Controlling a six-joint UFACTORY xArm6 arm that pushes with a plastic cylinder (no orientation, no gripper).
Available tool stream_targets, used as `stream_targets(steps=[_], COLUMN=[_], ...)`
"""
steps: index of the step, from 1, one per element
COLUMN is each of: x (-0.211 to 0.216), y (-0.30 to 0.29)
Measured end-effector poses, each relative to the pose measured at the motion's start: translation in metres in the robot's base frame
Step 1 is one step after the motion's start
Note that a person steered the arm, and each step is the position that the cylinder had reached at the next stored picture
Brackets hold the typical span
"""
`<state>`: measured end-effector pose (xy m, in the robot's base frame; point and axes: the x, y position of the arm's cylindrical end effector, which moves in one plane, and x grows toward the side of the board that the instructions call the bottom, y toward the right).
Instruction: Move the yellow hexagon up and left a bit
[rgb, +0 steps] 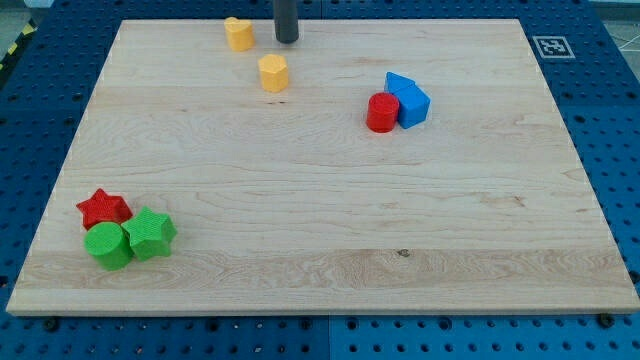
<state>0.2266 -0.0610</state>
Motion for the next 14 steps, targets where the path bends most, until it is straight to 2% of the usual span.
stream_targets(steps=[2, 3, 4, 5, 6, 9, 11, 14], x=[0.008, 0.007, -0.021, -0.022, 0.002, 0.112, 0.124, 0.084], y=[-0.095, -0.091, -0.07, -0.033, -0.01, 0.057, 0.024, 0.003])
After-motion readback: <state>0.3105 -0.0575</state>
